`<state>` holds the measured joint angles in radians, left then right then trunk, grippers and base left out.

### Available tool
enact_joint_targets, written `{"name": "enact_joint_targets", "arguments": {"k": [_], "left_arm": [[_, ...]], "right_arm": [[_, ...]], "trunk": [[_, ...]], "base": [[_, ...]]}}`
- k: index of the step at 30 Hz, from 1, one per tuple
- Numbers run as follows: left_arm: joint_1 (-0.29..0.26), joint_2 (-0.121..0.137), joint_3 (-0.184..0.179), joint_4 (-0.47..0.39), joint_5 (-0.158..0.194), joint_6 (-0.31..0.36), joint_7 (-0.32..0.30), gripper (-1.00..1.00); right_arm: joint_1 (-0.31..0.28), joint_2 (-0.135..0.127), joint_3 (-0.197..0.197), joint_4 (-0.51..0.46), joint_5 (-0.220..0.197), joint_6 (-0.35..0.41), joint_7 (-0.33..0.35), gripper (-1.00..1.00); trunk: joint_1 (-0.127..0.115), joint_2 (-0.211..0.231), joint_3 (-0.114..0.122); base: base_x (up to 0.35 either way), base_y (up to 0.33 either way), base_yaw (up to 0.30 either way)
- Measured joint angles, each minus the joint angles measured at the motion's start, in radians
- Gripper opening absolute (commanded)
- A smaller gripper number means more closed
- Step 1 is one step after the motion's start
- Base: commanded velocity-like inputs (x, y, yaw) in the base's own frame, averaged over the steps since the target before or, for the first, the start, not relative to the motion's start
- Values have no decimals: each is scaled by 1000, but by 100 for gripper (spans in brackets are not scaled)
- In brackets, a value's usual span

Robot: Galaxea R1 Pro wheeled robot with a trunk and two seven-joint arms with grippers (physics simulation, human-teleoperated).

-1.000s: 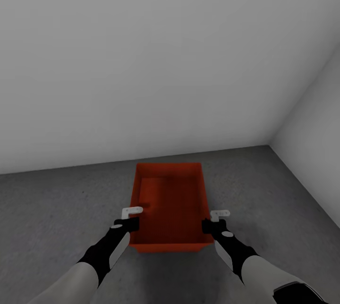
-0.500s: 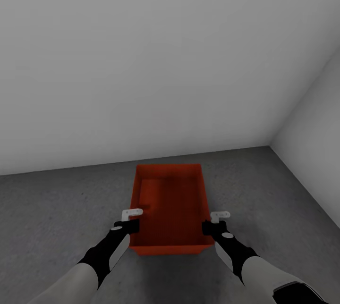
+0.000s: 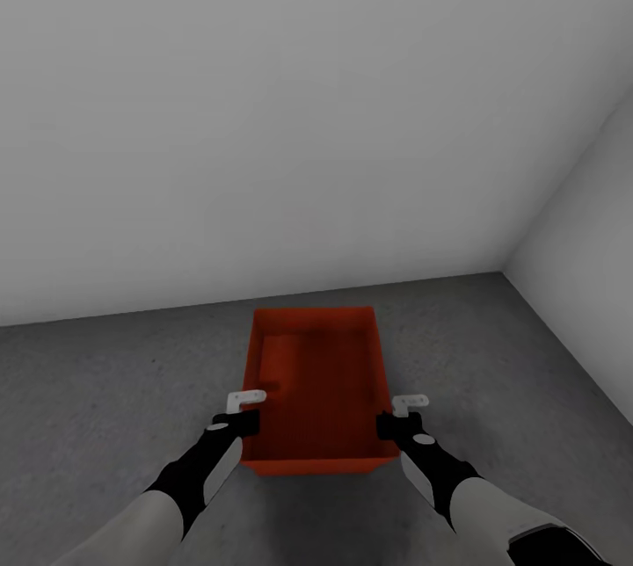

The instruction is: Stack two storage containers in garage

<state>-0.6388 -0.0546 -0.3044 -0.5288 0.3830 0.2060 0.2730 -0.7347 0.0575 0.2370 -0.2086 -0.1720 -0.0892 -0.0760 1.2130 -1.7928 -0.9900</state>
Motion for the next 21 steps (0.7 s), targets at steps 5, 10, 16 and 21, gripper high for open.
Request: {"name": "enact_joint_targets", "arguments": {"k": [5,10,16,21], "left_arm": [[0,0,0,1,0,-1,0,-100],[0,-1,9,-15,-17,19,1,-100],[0,-1,19,-35,-31,47,3,-100],[0,-1,20,-35,-32,47,2,-100]], "right_arm": [[0,0,0,0,0,0,0,-100],[0,0,-4,-1,-3,1,2,-100],[-1,0,3,-8,-17,7,-1,-100],[-1,0,2,-9,-17,8,-1,-100]], "trunk": [[0,0,0],[11,-21,-9],[19,-35,-16],[19,-35,-16]], "base": [[0,0,0],[0,0,0],[0,0,0],[0,0,0]]}}
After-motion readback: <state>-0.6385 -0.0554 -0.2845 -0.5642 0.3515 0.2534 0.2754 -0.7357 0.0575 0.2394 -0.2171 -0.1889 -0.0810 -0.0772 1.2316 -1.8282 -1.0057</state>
